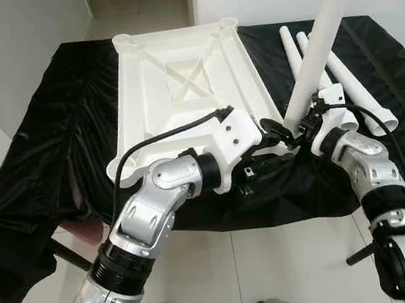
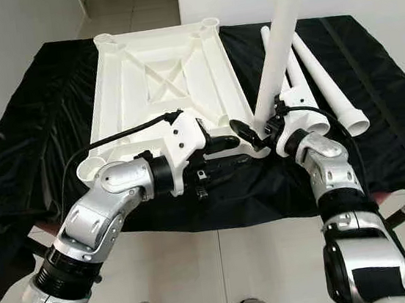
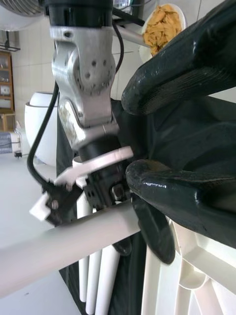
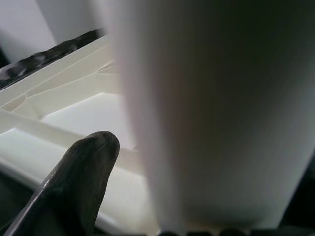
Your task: Building children table
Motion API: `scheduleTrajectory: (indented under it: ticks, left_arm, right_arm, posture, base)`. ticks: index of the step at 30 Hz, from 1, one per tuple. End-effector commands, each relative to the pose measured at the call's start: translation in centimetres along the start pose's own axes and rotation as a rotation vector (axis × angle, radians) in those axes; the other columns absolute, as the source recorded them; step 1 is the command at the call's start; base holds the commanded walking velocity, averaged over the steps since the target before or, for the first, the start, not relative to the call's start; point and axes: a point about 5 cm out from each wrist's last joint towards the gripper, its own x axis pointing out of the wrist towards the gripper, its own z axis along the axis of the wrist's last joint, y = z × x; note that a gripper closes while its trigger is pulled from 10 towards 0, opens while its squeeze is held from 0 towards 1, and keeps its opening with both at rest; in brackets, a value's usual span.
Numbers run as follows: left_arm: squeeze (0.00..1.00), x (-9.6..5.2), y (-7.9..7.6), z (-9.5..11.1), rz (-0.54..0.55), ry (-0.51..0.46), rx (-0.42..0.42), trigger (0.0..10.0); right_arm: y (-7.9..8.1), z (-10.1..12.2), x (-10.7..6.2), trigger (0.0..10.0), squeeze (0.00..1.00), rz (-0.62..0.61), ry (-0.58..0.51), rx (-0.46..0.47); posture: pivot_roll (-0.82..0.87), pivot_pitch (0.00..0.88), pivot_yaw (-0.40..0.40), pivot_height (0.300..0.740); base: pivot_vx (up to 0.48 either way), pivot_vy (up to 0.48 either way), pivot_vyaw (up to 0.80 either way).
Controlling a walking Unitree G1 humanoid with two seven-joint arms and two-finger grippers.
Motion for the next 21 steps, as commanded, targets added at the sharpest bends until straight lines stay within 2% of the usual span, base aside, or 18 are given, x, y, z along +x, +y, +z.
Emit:
scheduleTrajectory:
  ticks: [1, 3, 4, 5, 6, 7, 21]
  left_arm:
    - [0.00, 0.0, 0.1, 0.4, 0.014, -0.001, 0.018, 10.0]
    - [0.00, -0.1, 0.1, 0.4, 0.014, 0.000, 0.018, 10.0]
    - [0.00, -0.1, 0.1, 0.4, 0.014, 0.000, 0.017, 10.0]
    - [0.00, -0.1, 0.1, 0.4, 0.014, 0.000, 0.017, 10.0]
    - [0.00, -0.1, 0.1, 0.4, 0.015, 0.000, 0.017, 10.0]
    - [0.00, -0.1, 0.1, 0.4, 0.015, 0.001, 0.017, 10.0]
    - [0.00, -0.1, 0.0, 0.4, 0.009, -0.002, 0.017, 10.0]
  right_arm:
    - [0.0, -0.6, 0.1, 10.0, 0.00, 0.006, 0.033, -0.008]
    - [0.0, -0.8, 0.2, 10.0, 0.00, 0.007, 0.050, -0.012]
    - [0.1, -1.0, 0.2, 9.5, 0.00, 0.014, 0.062, -0.004]
    - [0.1, -1.3, 0.2, 4.5, 0.00, 0.019, 0.074, 0.004]
    - [0.0, -1.5, 0.1, 2.5, 0.00, 0.025, 0.082, 0.009]
    - [0.0, -1.7, 0.0, 0.0, 0.00, 0.031, 0.095, 0.011]
    - [-0.2, -2.1, -0.4, 0.0, 0.00, 0.047, 0.110, 0.012]
  posture:
    - [-0.03, 0.051, 0.051, 0.740]
    - [-0.03, 0.051, 0.051, 0.740]
    - [-0.03, 0.051, 0.051, 0.740]
    - [-0.03, 0.051, 0.051, 0.740]
    - [-0.03, 0.051, 0.051, 0.740]
    - [-0.03, 0.051, 0.051, 0.740]
    - [-0.04, 0.058, 0.055, 0.740]
  base:
    - [0.000, 0.000, 0.00]
    - [0.000, 0.000, 0.00]
    - [0.000, 0.000, 0.00]
    - [0.000, 0.000, 0.00]
    - [0.000, 0.000, 0.00]
    - [0.000, 0.000, 0.00]
    - [0.000, 0.000, 0.00]
